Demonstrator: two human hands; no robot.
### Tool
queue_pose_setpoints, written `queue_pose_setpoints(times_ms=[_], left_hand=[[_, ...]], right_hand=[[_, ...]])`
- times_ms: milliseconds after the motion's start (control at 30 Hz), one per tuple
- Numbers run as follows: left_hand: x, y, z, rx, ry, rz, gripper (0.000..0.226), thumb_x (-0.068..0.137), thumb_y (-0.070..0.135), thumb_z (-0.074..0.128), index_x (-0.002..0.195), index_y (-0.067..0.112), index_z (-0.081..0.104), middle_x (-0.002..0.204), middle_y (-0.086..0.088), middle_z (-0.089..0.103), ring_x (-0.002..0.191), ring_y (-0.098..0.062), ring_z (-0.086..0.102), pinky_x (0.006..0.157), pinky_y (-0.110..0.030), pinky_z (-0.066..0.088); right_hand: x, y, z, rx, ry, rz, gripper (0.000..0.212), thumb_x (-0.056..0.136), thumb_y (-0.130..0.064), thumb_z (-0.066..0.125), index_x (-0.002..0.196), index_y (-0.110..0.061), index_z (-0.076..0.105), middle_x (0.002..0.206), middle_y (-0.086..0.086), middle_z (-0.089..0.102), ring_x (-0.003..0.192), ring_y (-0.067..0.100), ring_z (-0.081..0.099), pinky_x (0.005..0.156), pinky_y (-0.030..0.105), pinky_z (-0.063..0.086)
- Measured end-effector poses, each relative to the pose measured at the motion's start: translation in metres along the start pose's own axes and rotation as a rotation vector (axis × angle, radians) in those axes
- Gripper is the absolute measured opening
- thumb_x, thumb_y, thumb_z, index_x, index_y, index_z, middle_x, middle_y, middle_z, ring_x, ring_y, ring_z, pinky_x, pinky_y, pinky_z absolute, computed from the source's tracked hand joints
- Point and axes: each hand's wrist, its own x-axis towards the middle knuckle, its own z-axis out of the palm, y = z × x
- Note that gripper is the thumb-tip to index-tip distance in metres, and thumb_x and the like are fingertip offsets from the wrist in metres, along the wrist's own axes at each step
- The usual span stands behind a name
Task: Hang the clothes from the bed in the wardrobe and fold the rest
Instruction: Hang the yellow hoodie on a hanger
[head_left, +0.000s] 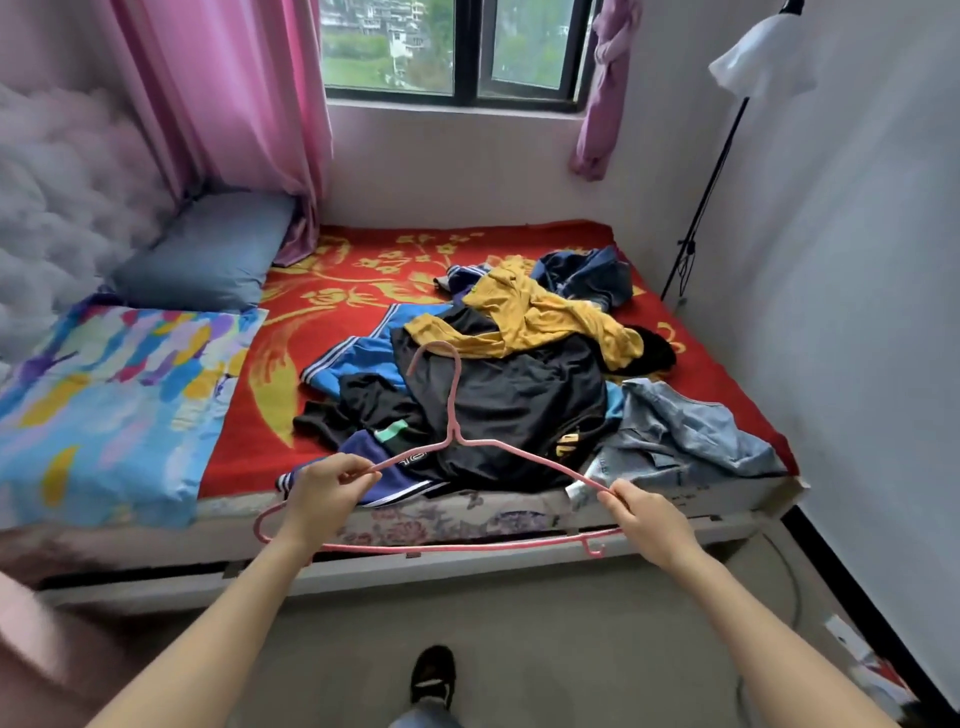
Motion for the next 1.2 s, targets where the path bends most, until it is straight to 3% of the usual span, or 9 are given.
queue_pose_setpoints(times_ms=[133, 267, 333, 533, 700, 800, 1000, 1067, 1200], left_hand=[[0.058, -0.028, 0.031, -0.084, 0.008, -0.053, 0.007, 0.075, -0.003, 0.073, 0.077, 0.003, 0.073, 0.065, 0.002, 0.065, 0.060, 0.005, 0.057, 0.057, -0.008, 0.038], [0.131, -0.054, 0.064, -0.103, 0.001, -0.157, 0.008, 0.074, -0.002, 0.074, 0.075, 0.005, 0.073, 0.069, -0.008, 0.069, 0.059, -0.004, 0.054, 0.058, -0.008, 0.037], [0.163, -0.060, 0.078, -0.115, -0.024, -0.176, 0.009, 0.073, -0.002, 0.075, 0.074, 0.007, 0.073, 0.067, -0.003, 0.066, 0.057, 0.002, 0.055, 0.059, -0.008, 0.036], [0.235, -0.057, 0.126, -0.116, -0.123, -0.182, 0.007, 0.075, 0.001, 0.074, 0.075, 0.008, 0.073, 0.066, 0.002, 0.064, 0.065, -0.015, 0.056, 0.067, -0.031, 0.043], [0.272, -0.060, 0.166, -0.086, -0.188, -0.215, 0.005, 0.076, 0.005, 0.074, 0.075, 0.010, 0.072, 0.067, 0.000, 0.065, 0.067, -0.017, 0.057, 0.069, -0.032, 0.042], [0.298, -0.057, 0.193, -0.048, -0.215, -0.255, 0.003, 0.078, 0.009, 0.072, 0.076, 0.012, 0.072, 0.067, 0.003, 0.064, 0.072, -0.018, 0.060, 0.070, -0.030, 0.042], [0.356, -0.055, 0.258, 0.077, -0.215, -0.348, 0.004, 0.081, 0.017, 0.069, 0.083, 0.017, 0.072, 0.080, 0.002, 0.069, 0.088, -0.022, 0.064, 0.076, -0.033, 0.044], [0.375, -0.054, 0.285, 0.206, -0.255, -0.388, 0.017, 0.083, 0.023, 0.066, 0.099, 0.019, 0.072, 0.100, 0.000, 0.069, 0.104, -0.023, 0.059, 0.084, -0.034, 0.042], [0.417, -0.045, 0.326, 0.364, -0.338, -0.498, 0.035, 0.087, 0.030, 0.061, 0.121, 0.021, 0.062, 0.129, 0.002, 0.056, 0.122, -0.021, 0.046, 0.095, -0.035, 0.038]], right_hand=[[0.067, -0.004, -0.003, 0.014, -0.037, 0.047, 0.033, 0.099, -0.041, 0.038, 0.069, -0.027, 0.036, 0.064, -0.008, 0.048, 0.058, 0.009, 0.043, 0.052, 0.026, 0.030], [0.135, -0.008, -0.009, -0.014, -0.085, 0.105, 0.031, 0.099, -0.038, 0.039, 0.070, -0.025, 0.038, 0.065, -0.006, 0.050, 0.060, 0.012, 0.047, 0.053, 0.028, 0.030], [0.161, -0.007, -0.014, -0.038, -0.097, 0.140, 0.031, 0.099, -0.035, 0.039, 0.070, -0.026, 0.036, 0.064, -0.006, 0.050, 0.062, 0.015, 0.048, 0.052, 0.027, 0.029], [0.228, 0.017, -0.020, -0.064, -0.088, 0.284, 0.025, 0.099, -0.025, 0.035, 0.075, -0.024, 0.036, 0.066, -0.003, 0.050, 0.066, 0.020, 0.049, 0.051, 0.028, 0.028], [0.272, 0.045, -0.019, -0.055, -0.079, 0.337, 0.018, 0.100, -0.025, 0.035, 0.085, -0.019, 0.044, 0.067, -0.003, 0.053, 0.061, 0.016, 0.048, 0.052, 0.030, 0.029], [0.312, 0.066, -0.022, -0.037, -0.089, 0.322, 0.022, 0.100, -0.023, 0.036, 0.079, -0.021, 0.042, 0.065, -0.005, 0.050, 0.058, 0.014, 0.045, 0.050, 0.030, 0.027], [0.408, 0.120, -0.016, -0.035, -0.156, 0.332, 0.019, 0.098, -0.028, 0.036, 0.080, -0.025, 0.041, 0.083, 0.001, 0.059, 0.083, 0.025, 0.055, 0.061, 0.031, 0.034], [0.442, 0.140, -0.014, -0.036, -0.237, 0.350, 0.010, 0.098, -0.029, 0.038, 0.094, -0.026, 0.047, 0.099, 0.005, 0.063, 0.094, 0.026, 0.058, 0.068, 0.031, 0.038], [0.509, 0.177, -0.012, -0.024, -0.409, 0.393, 0.045, 0.096, -0.029, 0.044, 0.138, -0.018, 0.035, 0.132, 0.017, 0.045, 0.113, 0.028, 0.054, 0.089, 0.033, 0.044]])
